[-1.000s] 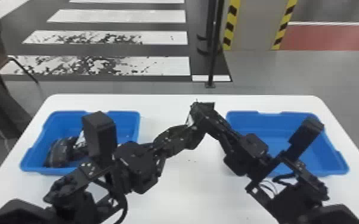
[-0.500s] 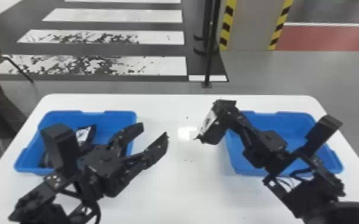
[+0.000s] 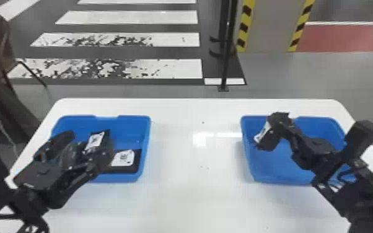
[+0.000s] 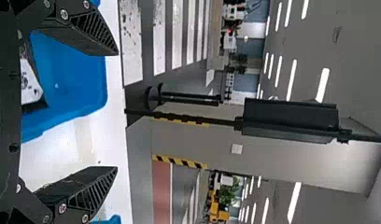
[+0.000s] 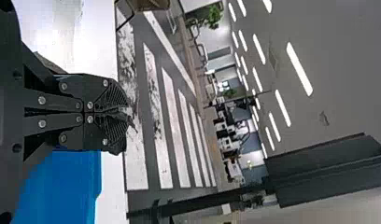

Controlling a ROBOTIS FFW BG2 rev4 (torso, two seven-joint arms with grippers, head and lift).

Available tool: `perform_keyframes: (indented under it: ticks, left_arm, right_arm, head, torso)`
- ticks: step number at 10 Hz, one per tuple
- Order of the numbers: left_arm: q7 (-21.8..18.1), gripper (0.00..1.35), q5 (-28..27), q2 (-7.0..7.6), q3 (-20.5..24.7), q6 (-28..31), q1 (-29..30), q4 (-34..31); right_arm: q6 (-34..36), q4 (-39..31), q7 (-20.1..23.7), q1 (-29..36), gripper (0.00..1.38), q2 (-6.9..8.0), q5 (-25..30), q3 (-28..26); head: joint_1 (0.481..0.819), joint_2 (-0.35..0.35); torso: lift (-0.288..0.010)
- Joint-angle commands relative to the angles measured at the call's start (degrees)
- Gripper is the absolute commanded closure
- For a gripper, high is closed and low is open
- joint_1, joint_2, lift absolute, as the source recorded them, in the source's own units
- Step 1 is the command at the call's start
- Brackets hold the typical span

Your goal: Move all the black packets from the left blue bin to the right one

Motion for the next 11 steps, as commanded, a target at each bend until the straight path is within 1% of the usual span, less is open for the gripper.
perform_keyframes:
  ticks: [1, 2, 3, 4, 5, 6, 7, 8, 9, 10, 11]
  left_arm:
    - [0.01, 0.17, 0.11, -0.83, 2.33, -1.05, 1.37, -0.67]
    - [0.10, 0.17, 0.79, -1.00, 2.45, -2.17, 2.07, -0.81]
    - [0.10, 0.17, 1.48, -1.18, 2.45, -3.30, 2.77, -0.81]
    - [0.18, 0.17, 2.28, -1.53, 2.45, -4.99, 4.04, -0.81]
    - [0.54, 0.17, 2.85, -1.88, 2.56, -6.95, 5.30, -0.81]
    - [0.62, 0.17, 2.85, -2.23, 2.79, -7.52, 6.43, -0.81]
    - [0.62, 0.17, 2.97, -2.29, 3.02, -7.66, 7.13, -0.81]
    - [0.62, 0.17, 2.97, -2.29, 3.25, -8.64, 7.55, -0.81]
    - [0.62, 0.17, 2.85, -2.29, 3.48, -10.89, 8.12, -0.81]
    - [0.80, 0.17, 2.62, -2.29, 3.93, -12.72, 9.24, -0.81]
    - [0.80, 0.17, 2.17, -2.29, 4.28, -12.02, 9.80, -0.81]
  right_arm:
    - [-0.55, 4.82, -0.91, -2.61, 1.28, -0.41, 5.02, -2.96]
    - [-0.55, 6.37, -2.58, -2.75, 1.15, -0.41, 6.16, -4.56]
    - [-1.67, 7.21, -3.55, -1.90, 0.70, -0.41, 6.39, -5.59]
    - [-3.36, 6.08, -4.34, 0.21, 0.31, -0.41, 6.39, -5.71]
    - [-4.49, 2.71, -4.87, 3.86, 0.11, -0.41, 6.05, -5.82]
    - [-5.75, -1.51, -5.31, 8.22, 0.11, 0.11, 5.02, -5.82]
    - [-8.42, -6.71, -5.48, 13.42, 0.11, 0.99, 4.33, -5.82]
    - [-10.39, -12.48, -5.83, 18.49, 0.11, 1.96, 4.33, -5.82]
    - [-12.50, -17.82, -6.63, 23.69, 0.11, 3.10, 4.22, -5.82]
    - [-13.06, -22.46, -6.80, 28.05, 0.11, 4.42, 4.11, -5.82]
    - [-13.21, -26.40, -6.71, 32.13, 0.12, 4.95, 2.73, -5.59]
  head:
    - [0.695, 0.028]
    - [0.695, 0.020]
    - [0.695, -0.013]
    - [0.695, -0.039]
    - [0.695, -0.054]
    - [0.695, -0.056]
    - [0.695, -0.051]
    - [0.695, -0.039]
    - [0.695, -0.031]
    - [0.695, -0.016]
    - [0.695, 0.004]
  torso:
    - [-0.140]
    - [-0.140]
    - [-0.140]
    - [-0.140]
    - [-0.140]
    - [-0.140]
    - [-0.140]
    - [-0.140]
    - [-0.140]
    - [-0.140]
    - [-0.140]
